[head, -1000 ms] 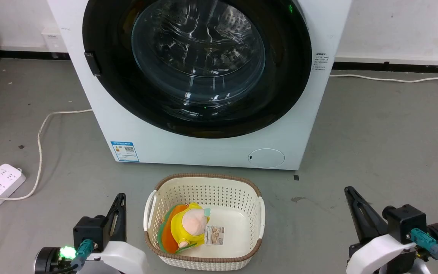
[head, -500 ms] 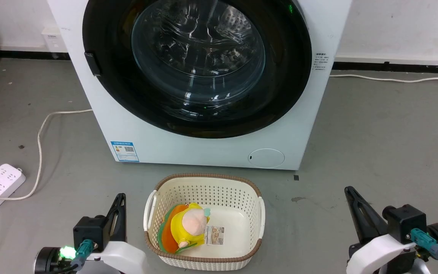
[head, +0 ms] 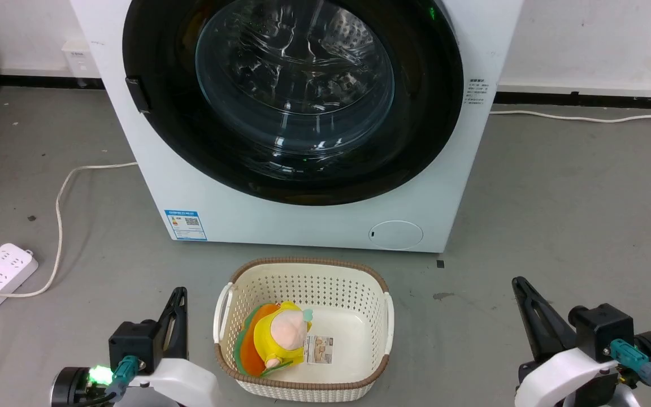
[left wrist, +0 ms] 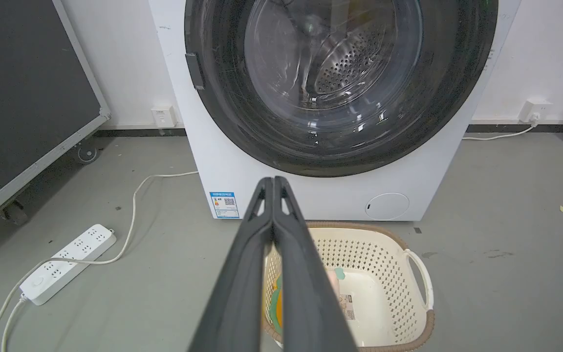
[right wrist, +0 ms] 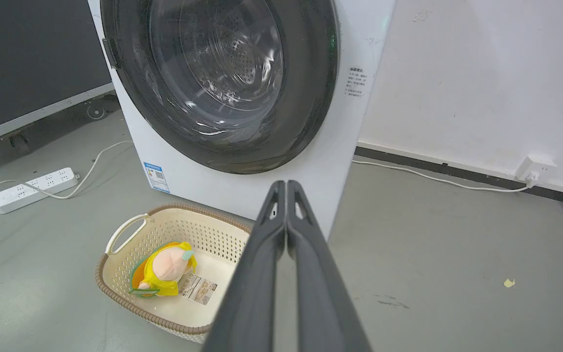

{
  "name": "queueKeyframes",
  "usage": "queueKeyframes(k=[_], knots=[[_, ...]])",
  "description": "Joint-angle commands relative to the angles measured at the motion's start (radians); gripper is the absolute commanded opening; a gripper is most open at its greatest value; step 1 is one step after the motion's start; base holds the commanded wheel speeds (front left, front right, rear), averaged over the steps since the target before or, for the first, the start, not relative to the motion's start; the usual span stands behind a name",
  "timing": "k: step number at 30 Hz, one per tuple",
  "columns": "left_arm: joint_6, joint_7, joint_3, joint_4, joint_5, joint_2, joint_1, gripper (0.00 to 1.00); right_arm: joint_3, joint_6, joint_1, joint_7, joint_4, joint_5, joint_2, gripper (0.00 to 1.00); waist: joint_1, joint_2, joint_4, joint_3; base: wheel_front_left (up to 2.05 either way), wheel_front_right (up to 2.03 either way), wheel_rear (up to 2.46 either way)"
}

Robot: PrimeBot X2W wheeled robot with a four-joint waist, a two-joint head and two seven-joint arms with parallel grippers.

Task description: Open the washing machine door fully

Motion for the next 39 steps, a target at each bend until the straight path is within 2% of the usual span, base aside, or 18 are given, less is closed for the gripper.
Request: queueKeyframes(k=[1, 39], knots=[[0.003, 0.000, 0.001, -0.004, 0.009, 0.001, -0.015, 0.00, -0.001, -0.001, 0.008, 0.000, -0.004, -0.007, 0.003, 0.00, 0.0000, 0.0000, 0.000, 0.000, 0.00, 0.00, 0.00], [0.003, 0.000, 0.001, -0.004, 0.009, 0.001, -0.015, 0.00, -0.001, -0.001, 0.008, 0.000, -0.004, -0.007, 0.003, 0.00, 0.0000, 0.0000, 0.000, 0.000, 0.00, 0.00, 0.00]])
